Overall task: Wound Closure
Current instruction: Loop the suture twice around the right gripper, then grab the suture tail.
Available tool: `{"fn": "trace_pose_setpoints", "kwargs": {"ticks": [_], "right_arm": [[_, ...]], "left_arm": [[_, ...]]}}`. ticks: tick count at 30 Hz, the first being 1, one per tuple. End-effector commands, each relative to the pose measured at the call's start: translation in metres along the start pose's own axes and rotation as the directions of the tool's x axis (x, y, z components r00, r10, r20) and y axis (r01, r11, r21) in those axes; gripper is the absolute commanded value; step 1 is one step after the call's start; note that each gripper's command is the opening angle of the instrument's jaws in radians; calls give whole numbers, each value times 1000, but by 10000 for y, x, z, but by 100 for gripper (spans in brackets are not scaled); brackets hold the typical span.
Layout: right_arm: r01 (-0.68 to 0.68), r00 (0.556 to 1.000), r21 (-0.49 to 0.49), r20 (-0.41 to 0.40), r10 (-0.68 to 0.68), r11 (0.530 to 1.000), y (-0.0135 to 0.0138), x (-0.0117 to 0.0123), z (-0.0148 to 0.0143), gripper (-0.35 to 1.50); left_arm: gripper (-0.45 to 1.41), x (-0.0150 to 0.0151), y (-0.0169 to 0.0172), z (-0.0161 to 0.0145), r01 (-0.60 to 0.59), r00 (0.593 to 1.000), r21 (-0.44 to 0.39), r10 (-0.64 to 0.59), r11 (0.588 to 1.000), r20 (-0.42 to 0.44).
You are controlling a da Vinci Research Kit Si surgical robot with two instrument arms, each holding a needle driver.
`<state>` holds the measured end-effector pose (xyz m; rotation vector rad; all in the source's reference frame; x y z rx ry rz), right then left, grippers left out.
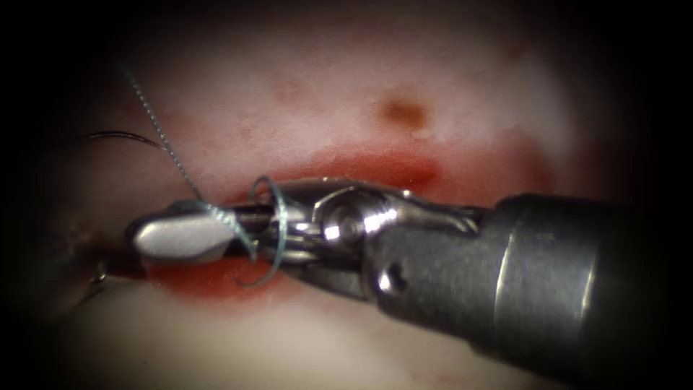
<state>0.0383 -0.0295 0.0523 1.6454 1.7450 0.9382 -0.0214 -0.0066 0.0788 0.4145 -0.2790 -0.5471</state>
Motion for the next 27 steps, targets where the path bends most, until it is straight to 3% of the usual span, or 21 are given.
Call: {"fn": "trace_pose_setpoints", "kwargs": {"ticks": [1,4,11,14,17,21,25,26,27], "right_arm": [[24,1000,6,-16,-24,1000,4,8,15,-35],[110,991,-2,-83,-110,994,7,12,16,-35],[171,979,-11,-114,-171,985,8,16,16,-35],[235,967,-9,-97,-235,972,10,17,22,-35],[275,960,-101,-31,-280,956,9,15,32,-35],[515,854,-258,69,-516,817,7,17,41,-35],[604,792,-362,172,-586,710,2,21,43,-35],[641,758,-427,227,-611,637,-2,22,43,-35],[656,745,-449,252,-618,607,-3,23,43,-35]], "left_arm": [[-45,-10,5,-5,5,1000,0,-5,1000,11],[-45,-12,-1,-2,9,1000,5,-9,1000,17],[-45,-20,-8,5,14,1000,-33,-15,999,-8],[-45,-24,-13,7,28,1000,-38,-28,999,-7],[-45,-28,-17,7,41,999,-41,-41,998,-7],[-45,-32,-30,2,25,999,-19,-26,1000,-23],[-45,-36,-35,0,23,999,2,-23,1000,-41],[-45,-35,-37,3,13,999,4,-12,1000,-47],[-45,-35,-38,4,13,999,6,-13,1000,-53]]}}
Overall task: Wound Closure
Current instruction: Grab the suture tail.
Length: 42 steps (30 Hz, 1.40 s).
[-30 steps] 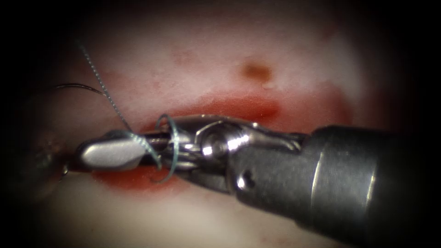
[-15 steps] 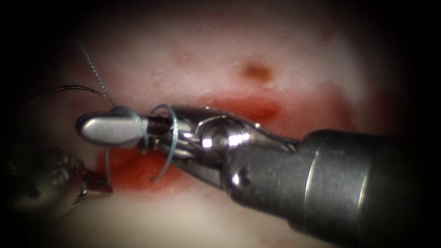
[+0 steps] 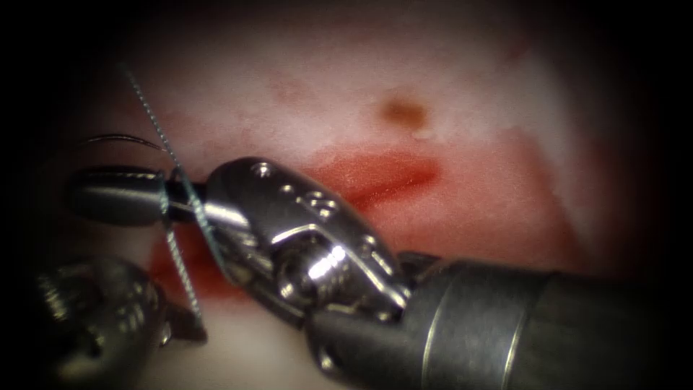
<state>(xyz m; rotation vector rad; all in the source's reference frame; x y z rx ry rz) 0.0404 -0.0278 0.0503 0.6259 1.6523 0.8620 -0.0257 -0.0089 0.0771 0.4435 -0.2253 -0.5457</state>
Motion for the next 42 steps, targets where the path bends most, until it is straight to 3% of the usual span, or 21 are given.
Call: {"fn": "trace_pose_setpoints", "kwargs": {"ticks": [1,2,9,11,13,22,23,24,27,30,32,34,36,38,40,42], "right_arm": [[35,999,-40,23,-34,999,0,9,10,-35],[82,995,-103,62,-76,991,1,10,7,-35],[183,975,-239,169,-145,954,3,9,-4,-35],[338,915,-258,315,-252,905,0,6,-4,-35],[370,891,-277,377,-254,887,-4,3,-2,-35],[381,888,-293,381,-259,877,-6,-7,4,-35],[397,880,-284,387,-275,873,-6,-7,5,-3],[398,880,-285,387,-275,872,-5,-8,5,7],[398,880,-285,387,-275,872,-6,-8,5,21],[396,880,-283,387,-274,873,-7,-8,5,17],[396,881,-285,387,-274,873,-7,-7,5,26],[395,882,-291,386,-271,871,-6,-5,5,41],[402,880,-296,387,-276,866,-6,-3,4,44],[399,883,-305,382,-273,865,-7,1,3,32],[397,884,-305,382,-270,866,-7,3,1,-6],[397,884,-309,381,-270,864,-7,3,-1,-10]], "left_arm": [[-45,-9,6,-4,-6,1000,-3,6,1000,1],[-45,-8,6,-4,-7,1000,-4,7,1000,-5],[-45,5,9,6,-26,998,-7,26,1000,-65],[-45,8,13,8,-34,997,-10,33,999,-71],[-45,9,15,7,-38,996,-14,36,999,-78],[-45,14,32,13,-1,991,-86,-11,996,-130],[-45,15,33,14,8,991,-94,-21,995,-135],[-45,16,33,14,8,991,-94,-21,995,-135],[-45,16,32,14,8,991,-94,-20,996,-135],[-45,17,30,14,7,990,-100,-20,995,-138],[-45,19,25,14,15,987,-86,-29,996,-160],[-45,23,13,16,-12,981,-44,4,999,-192],[-45,24,5,18,-29,977,-13,26,1000,-212],[-45,25,-1,18,-31,974,5,31,1000,-224],[-45,25,-3,19,-30,974,7,31,1000,-225],[-45,25,-2,19,-30,973,12,32,999,-229]]}}
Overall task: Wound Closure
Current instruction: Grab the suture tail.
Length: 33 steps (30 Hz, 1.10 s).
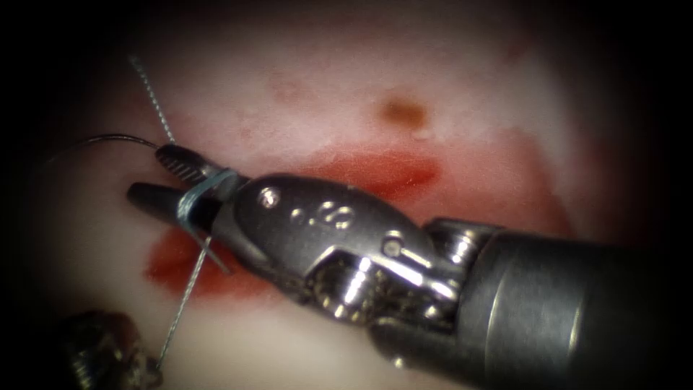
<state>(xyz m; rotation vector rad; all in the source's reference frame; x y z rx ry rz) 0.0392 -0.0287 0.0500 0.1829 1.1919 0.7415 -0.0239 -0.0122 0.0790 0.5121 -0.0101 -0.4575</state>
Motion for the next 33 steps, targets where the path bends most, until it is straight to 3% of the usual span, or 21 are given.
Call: {"fn": "trace_pose_setpoints", "kwargs": {"ticks": [1,3,7,8,10,11,13,15,16,17,21,31,33], "right_arm": [[1,1000,-3,-8,-1,1000,0,9,10,5],[0,1000,-2,-7,0,1000,0,10,9,14],[0,1000,-2,-7,0,1000,0,10,8,-3],[0,1000,-3,-7,0,1000,-1,9,8,2],[-2,1000,-3,-7,2,1000,0,11,8,39],[-3,1000,-4,-7,3,1000,0,12,8,46],[-4,1000,-4,-7,4,1000,0,13,7,42],[0,1000,-4,-6,0,1000,0,13,7,56],[-2,1000,-5,-6,2,1000,0,14,7,71],[-2,1000,-5,-6,2,1000,0,15,6,73],[0,1000,-8,-7,0,1000,-1,13,7,37],[23,1000,-16,-7,-23,1000,-6,-6,15,34],[26,1000,-17,-5,-26,1000,-6,-8,16,22]], "left_arm": [[-45,-6,7,-5,-2,1000,-1,2,1000,1],[-45,-4,7,-5,-5,1000,0,5,1000,0],[-45,-4,8,-4,-6,1000,3,6,1000,-2],[-45,-4,8,-4,-6,1000,3,6,1000,-2],[-45,-4,8,-4,-7,1000,3,7,1000,-2],[-45,-3,8,-4,-7,1000,1,7,1000,-5],[-45,-3,8,-4,-8,1000,3,8,1000,-6],[-45,-2,8,-4,-9,1000,5,9,1000,-8],[-45,-1,8,-4,-10,1000,5,10,1000,-8],[-45,-1,9,-4,-10,1000,7,10,1000,-9],[-45,1,10,-2,-14,1000,6,14,1000,-13],[-45,2,14,-1,-18,1000,6,18,1000,-15],[-45,3,13,0,-19,1000,8,19,1000,-16]]}}
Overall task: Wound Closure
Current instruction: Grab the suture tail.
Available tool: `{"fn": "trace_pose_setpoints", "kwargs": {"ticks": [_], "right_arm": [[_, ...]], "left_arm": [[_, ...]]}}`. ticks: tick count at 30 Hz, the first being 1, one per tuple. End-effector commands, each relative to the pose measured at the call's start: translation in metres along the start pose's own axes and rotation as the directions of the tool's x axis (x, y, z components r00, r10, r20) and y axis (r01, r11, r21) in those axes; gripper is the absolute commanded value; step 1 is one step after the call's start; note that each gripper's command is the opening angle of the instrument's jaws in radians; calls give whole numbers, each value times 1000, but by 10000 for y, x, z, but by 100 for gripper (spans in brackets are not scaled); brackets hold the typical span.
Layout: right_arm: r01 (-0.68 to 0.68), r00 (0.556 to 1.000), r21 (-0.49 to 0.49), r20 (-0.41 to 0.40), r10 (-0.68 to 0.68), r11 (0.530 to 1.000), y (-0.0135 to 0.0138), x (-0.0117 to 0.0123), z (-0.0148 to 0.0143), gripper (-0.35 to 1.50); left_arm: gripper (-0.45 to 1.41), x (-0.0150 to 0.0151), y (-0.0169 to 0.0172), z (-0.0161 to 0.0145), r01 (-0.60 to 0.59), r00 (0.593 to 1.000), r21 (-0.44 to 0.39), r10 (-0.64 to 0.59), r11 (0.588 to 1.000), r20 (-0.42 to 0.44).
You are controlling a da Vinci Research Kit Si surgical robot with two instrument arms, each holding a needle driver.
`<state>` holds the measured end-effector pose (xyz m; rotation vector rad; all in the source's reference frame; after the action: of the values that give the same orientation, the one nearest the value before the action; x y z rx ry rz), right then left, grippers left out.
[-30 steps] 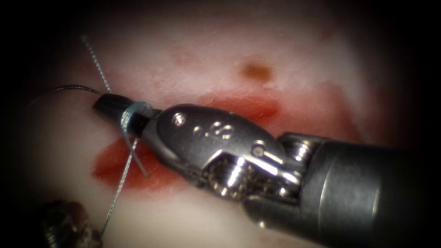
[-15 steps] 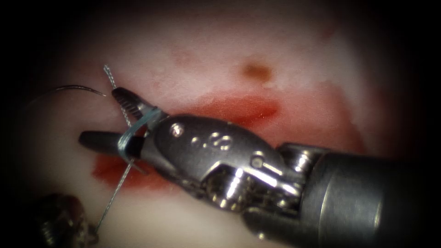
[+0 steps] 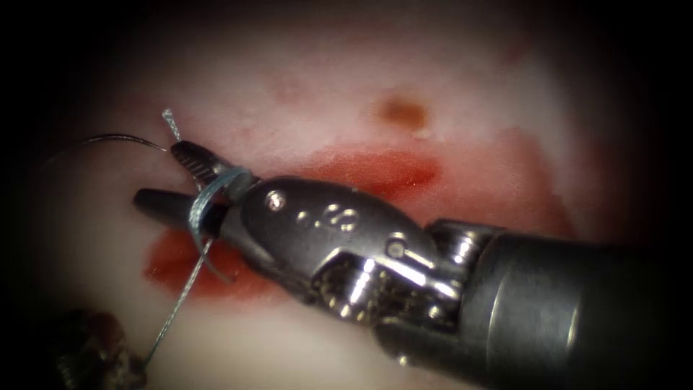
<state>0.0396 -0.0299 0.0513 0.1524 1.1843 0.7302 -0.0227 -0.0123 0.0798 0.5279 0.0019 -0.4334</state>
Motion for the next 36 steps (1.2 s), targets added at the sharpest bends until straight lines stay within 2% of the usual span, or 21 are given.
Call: {"fn": "trace_pose_setpoints", "kwargs": {"ticks": [1,5,6,13,15,19,20,23,32,36], "right_arm": [[10,1000,-1,3,-10,1000,-2,8,11,22],[7,1000,-1,5,-7,1000,-1,6,11,24],[2,1000,-1,7,-2,1000,0,5,10,31],[-9,999,-20,32,9,1000,0,-2,9,22],[-11,999,-18,34,11,1000,-2,-4,7,44],[-17,998,-20,66,18,1000,-5,-8,7,36],[-14,998,-17,69,15,1000,-7,-10,9,46],[-13,997,-12,71,14,1000,-9,-15,10,49],[-8,994,-8,106,9,1000,-11,-22,11,49],[-10,994,-9,106,11,1000,-11,-21,11,52]], "left_arm": [[-45,-6,6,-6,-1,1000,-3,1,1000,0],[-45,-1,6,-7,-7,1000,7,7,1000,-18],[-45,2,6,-6,-5,1000,16,5,1000,-25],[-45,26,9,-17,7,998,67,-3,998,-61],[-45,32,8,-27,3,998,79,2,997,-65],[-45,38,7,-40,5,997,95,2,995,-72],[-45,39,6,-45,3,997,102,5,995,-74],[-45,41,6,-51,11,997,111,-2,994,-80],[-45,49,20,-87,42,999,54,-40,998,-30],[-45,51,24,-88,55,998,37,-54,998,-31]]}}
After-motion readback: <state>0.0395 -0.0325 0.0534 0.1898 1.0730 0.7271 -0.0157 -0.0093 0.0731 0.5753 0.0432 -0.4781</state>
